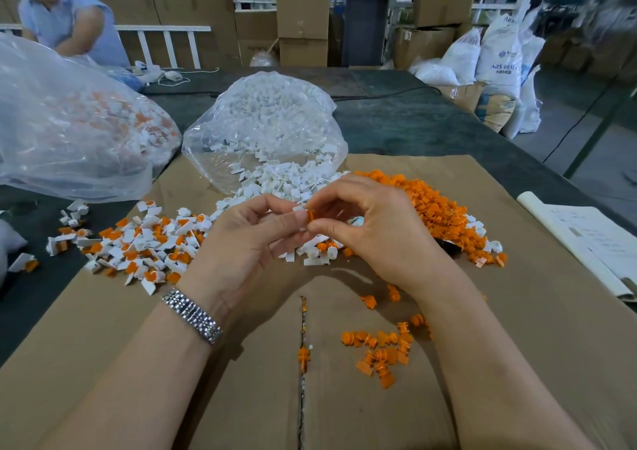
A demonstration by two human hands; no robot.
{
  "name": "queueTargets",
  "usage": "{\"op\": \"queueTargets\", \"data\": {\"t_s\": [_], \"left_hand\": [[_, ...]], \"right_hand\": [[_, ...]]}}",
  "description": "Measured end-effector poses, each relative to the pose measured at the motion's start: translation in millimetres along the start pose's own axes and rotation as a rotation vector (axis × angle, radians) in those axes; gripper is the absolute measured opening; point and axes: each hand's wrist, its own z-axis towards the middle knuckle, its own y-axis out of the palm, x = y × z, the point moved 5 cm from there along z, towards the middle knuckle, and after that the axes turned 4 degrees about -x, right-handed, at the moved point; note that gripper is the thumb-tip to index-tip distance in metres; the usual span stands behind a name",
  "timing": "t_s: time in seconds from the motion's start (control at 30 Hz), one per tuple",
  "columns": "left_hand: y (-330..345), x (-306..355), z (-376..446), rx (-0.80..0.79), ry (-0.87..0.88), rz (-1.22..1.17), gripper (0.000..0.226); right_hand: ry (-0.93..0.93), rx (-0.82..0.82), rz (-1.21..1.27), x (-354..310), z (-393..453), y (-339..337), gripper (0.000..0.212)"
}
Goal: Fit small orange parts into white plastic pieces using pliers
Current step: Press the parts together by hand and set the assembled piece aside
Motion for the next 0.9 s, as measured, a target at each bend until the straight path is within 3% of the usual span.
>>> {"op": "queueTargets", "data": {"t_s": [0.17, 0.33, 0.47, 0.57, 0.73, 0.9], "left_hand": [[-5.3, -0.3, 1.0, 0.053, 0.022, -0.027, 0.016], [-7.5, 0.2, 1.0, 0.066, 0.050, -0.018, 0.014], [-7.9, 1.0, 0.0, 0.074, 0.057, 0.008, 0.012], [-5.7, 2.1, -0.7, 0.083, 0.069, 0.047, 0.006], [-0.1, 3.5, -2.6, 0.045, 0.044, 0.024, 0.003], [-1.2, 0.4, -2.0, 0.065, 0.025, 0.048, 0.003]], "right_hand": [[0.092, 0.012, 0.108, 4.5, -0.7, 0.0, 0.032], [0.083, 0.064, 0.061, 1.8, -0.1, 4.6, 0.016], [0.104, 0.055, 0.050, 4.5, -0.1, 5.3, 0.018], [0.178, 0.038, 0.146, 9.0, 0.0, 6.2, 0.024], [0.273, 0.048, 0.435, 18.2, -0.3, 5.7, 0.012], [0.307, 0.082, 0.399, 20.9, -1.2, 7.3, 0.007]]}}
